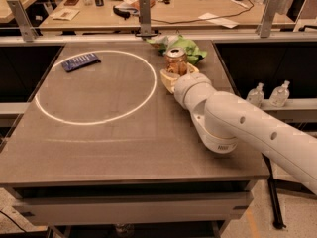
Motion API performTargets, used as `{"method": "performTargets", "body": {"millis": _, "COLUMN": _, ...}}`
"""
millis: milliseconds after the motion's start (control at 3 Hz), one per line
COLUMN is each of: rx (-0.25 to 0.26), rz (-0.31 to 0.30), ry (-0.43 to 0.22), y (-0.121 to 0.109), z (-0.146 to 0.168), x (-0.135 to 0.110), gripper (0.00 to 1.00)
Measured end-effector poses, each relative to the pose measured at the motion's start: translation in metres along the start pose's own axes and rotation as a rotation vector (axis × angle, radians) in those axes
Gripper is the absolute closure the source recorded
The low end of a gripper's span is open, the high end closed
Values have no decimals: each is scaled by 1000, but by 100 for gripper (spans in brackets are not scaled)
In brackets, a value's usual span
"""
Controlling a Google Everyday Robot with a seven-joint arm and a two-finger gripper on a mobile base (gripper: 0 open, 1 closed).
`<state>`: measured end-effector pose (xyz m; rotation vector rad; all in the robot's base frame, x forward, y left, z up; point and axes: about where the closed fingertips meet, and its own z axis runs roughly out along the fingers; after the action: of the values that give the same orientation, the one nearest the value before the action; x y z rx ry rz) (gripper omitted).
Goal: Move orange can near green rice chip bag
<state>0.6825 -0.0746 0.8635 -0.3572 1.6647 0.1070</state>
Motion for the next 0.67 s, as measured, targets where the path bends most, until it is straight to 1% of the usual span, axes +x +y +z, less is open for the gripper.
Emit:
{"method": "performTargets", "body": {"millis": 333, "rx": 45, "rz": 24, "ry": -11, "y": -9, "z": -1, "x": 7, "gripper": 100}}
{"method": "performTargets", "body": {"millis": 667, "rx": 46, "rz": 25, "ry": -12, "y": -9, "z": -2, "x": 6, "gripper": 83}}
